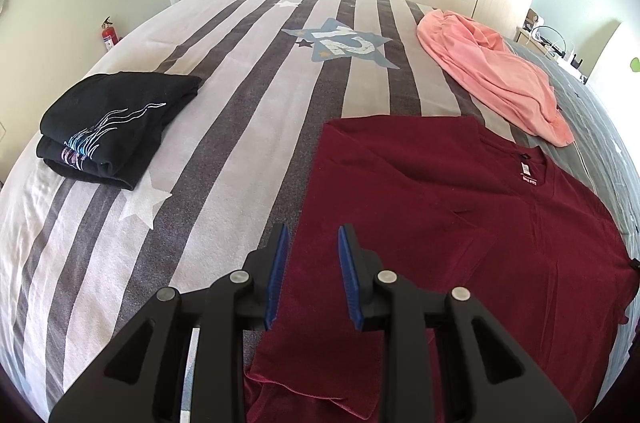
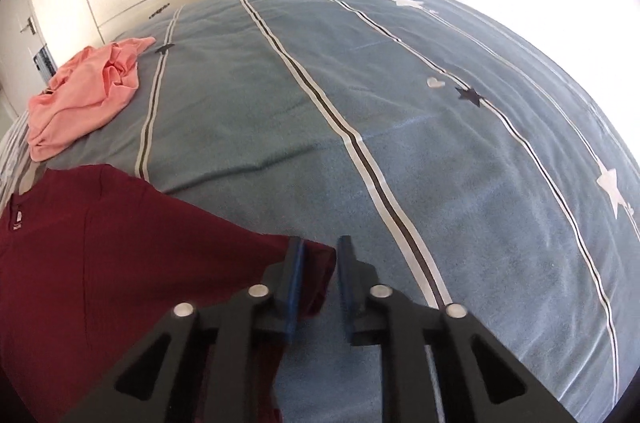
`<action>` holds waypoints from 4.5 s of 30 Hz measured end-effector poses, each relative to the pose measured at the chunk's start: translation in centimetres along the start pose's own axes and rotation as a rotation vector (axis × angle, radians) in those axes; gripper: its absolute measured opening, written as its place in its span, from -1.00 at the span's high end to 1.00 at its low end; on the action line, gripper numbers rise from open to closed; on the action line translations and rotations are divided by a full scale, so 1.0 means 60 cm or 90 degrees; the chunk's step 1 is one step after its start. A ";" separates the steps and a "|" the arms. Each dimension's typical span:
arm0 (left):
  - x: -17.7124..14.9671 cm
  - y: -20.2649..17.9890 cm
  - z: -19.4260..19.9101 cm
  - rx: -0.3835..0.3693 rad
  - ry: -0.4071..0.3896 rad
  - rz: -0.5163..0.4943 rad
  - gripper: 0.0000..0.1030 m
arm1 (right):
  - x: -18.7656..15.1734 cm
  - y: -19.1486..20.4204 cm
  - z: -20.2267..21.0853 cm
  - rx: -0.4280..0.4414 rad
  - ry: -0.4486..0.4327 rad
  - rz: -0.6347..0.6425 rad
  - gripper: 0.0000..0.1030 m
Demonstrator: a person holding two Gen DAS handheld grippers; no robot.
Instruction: Fold clothes
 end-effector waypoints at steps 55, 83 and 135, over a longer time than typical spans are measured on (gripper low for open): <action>-0.079 0.008 0.053 -0.010 0.023 0.002 0.52 | -0.018 0.038 -0.002 0.087 0.011 0.030 0.92; -0.070 0.087 0.080 -0.070 0.015 0.005 0.38 | -0.086 0.357 0.105 0.192 0.001 0.113 0.18; -0.072 -0.063 -0.064 -0.095 0.076 -0.074 0.27 | -0.250 0.346 0.061 0.240 0.102 0.130 0.18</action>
Point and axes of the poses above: each gripper's, at about its wrist camera, not at the fingertips, and z roughly against the way its jaws point, y to its left, x to its top, the point moved 7 cm from there along -z, roughly the way its jaws point, and after that the axes turned 8 degrees about x, right-handed, at the moved point
